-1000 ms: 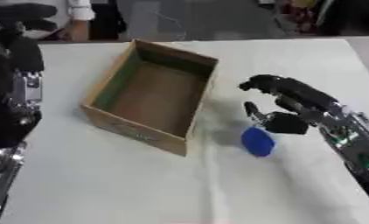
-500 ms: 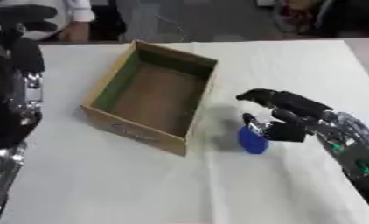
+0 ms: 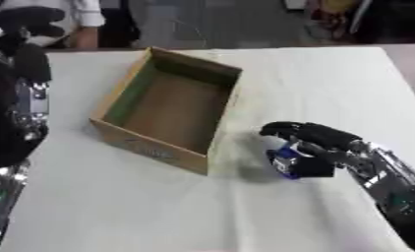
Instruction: Pick up objects on the table and place them in the box.
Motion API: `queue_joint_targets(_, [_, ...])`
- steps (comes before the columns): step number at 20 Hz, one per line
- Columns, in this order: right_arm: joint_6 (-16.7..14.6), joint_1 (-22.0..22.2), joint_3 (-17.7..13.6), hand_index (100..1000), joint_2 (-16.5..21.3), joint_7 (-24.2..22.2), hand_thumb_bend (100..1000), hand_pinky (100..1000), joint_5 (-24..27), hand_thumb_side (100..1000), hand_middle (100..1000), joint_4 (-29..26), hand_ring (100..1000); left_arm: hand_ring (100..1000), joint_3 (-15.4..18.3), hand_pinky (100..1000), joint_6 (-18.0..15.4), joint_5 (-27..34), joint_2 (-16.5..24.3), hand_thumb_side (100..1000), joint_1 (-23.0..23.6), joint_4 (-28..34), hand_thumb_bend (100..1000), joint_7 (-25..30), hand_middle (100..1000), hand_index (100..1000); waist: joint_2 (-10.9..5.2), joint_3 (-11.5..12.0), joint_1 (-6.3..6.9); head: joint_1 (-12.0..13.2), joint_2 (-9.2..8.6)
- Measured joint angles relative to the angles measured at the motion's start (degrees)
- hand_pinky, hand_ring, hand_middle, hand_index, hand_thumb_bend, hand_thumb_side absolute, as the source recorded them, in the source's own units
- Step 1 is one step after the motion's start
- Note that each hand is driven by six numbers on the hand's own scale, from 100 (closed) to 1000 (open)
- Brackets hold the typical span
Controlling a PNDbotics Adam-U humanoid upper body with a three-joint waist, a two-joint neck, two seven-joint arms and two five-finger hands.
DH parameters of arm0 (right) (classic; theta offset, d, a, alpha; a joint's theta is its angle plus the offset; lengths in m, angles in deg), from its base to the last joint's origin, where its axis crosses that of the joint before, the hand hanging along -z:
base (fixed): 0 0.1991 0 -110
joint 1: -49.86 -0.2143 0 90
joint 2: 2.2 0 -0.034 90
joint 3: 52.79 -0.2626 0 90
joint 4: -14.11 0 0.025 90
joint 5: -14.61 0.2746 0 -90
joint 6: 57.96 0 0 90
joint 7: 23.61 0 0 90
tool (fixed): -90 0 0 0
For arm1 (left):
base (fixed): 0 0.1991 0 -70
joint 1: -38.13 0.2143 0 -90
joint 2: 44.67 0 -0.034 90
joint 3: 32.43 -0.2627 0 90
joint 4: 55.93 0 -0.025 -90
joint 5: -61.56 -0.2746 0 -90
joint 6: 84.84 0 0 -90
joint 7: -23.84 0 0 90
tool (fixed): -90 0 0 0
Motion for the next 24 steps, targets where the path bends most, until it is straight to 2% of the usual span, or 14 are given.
queue_joint_targets(8, [-2.4,-1.3,0.3,1000,0.0,2.1,135,913,-0.7,1000,1000,4.3,1000,691,-0.1,655,0.0,0.0,0.0,750,-0.4,0.0,100,0.0,899,766,0.36,0.1,0.24,-0.3,-0.51])
queue_joint_targets(12, [-4.7,-1.6,0.2,1000,0.1,3.4,168,918,-0.6,1000,1000,6.4,1000,690,-0.1,655,0.0,0.0,0.0,750,-0.5,0.0,100,0.0,899,766,0.38,0.2,0.24,-0.6,-0.52])
queue_joint_targets(13, [-5.3,-1.6,0.2,1000,0.1,3.8,190,884,-0.5,977,1000,6.8,1000,691,-0.1,655,0.0,0.0,0.0,750,-0.5,0.0,100,0.0,899,766,0.38,0.2,0.24,-0.6,-0.52])
queue_joint_targets(14, [-6.1,-1.6,0.2,1000,0.1,4.2,185,893,-0.5,994,1000,7.2,1000,691,-0.1,655,0.0,0.0,0.0,750,-0.5,0.0,100,0.0,899,766,0.38,0.2,0.24,-0.8,-0.52])
queue_joint_targets(15, [-6.8,-1.6,0.2,1000,0.1,4.4,207,817,-0.5,863,1000,7.5,1000,691,-0.1,655,0.0,0.0,0.0,750,-0.5,0.0,100,0.0,899,766,0.38,0.2,0.24,-0.9,-0.52])
queue_joint_targets(16, [-7.6,-1.6,0.2,1000,0.1,4.8,208,808,-0.5,850,1000,7.7,1000,691,-0.1,655,0.0,0.0,0.0,750,-0.5,0.0,100,0.0,899,766,0.38,0.2,0.25,-1.0,-0.52])
queue_joint_targets(17, [-8.4,-1.6,0.2,1000,0.1,5.2,188,600,-0.6,746,971,8.0,959,692,-0.2,655,0.0,0.0,0.0,750,-0.5,0.0,100,0.0,900,766,0.38,0.2,0.27,-1.0,-0.52])
queue_joint_targets(18, [-9.1,-1.6,0.2,998,0.1,5.8,177,526,-0.8,728,944,8.4,916,692,-0.2,656,0.0,0.0,0.0,750,-0.5,0.0,100,0.0,900,766,0.38,0.2,0.32,-1.0,-0.52])
queue_joint_targets(19, [-9.7,-1.6,0.2,920,0.1,6.6,127,288,-0.9,682,863,8.8,792,692,-0.2,656,0.0,0.0,0.0,750,-0.5,0.0,100,0.0,900,766,0.38,0.2,0.35,-1.0,-0.52])
queue_joint_targets(20, [-10.1,-1.6,0.2,874,0.0,7.7,109,170,-1.1,650,815,9.1,714,692,-0.2,656,0.0,0.0,0.0,750,-0.5,0.0,100,0.0,900,766,0.41,0.2,0.39,-1.0,-0.52])
queue_joint_targets(21, [-10.4,-1.6,0.1,793,0.0,9.2,100,100,-1.1,566,725,9.5,552,692,-0.2,656,0.0,0.0,0.0,750,-0.5,0.0,100,0.0,900,766,0.42,0.2,0.39,-1.1,-0.52])
queue_joint_targets(22, [-10.6,-1.6,0.1,807,0.0,11.0,100,100,-1.1,584,742,9.9,579,692,-0.2,656,0.0,0.0,-0.1,750,-0.5,0.0,100,0.0,900,766,0.44,0.2,0.40,-1.1,-0.52])
queue_joint_targets(23, [-11.0,-1.6,0.1,600,0.0,12.9,100,100,-1.1,355,513,10.3,335,692,-0.2,656,0.0,0.0,-0.1,750,-0.5,0.0,100,0.0,900,766,0.52,0.2,0.43,-1.1,-0.52])
queue_joint_targets(24, [-11.4,-1.6,0.1,518,-0.1,15.1,100,100,-1.1,266,441,10.6,266,692,-0.2,656,0.0,0.0,-0.1,750,-0.5,0.0,100,0.0,900,766,0.61,0.2,0.47,-1.3,-0.52])
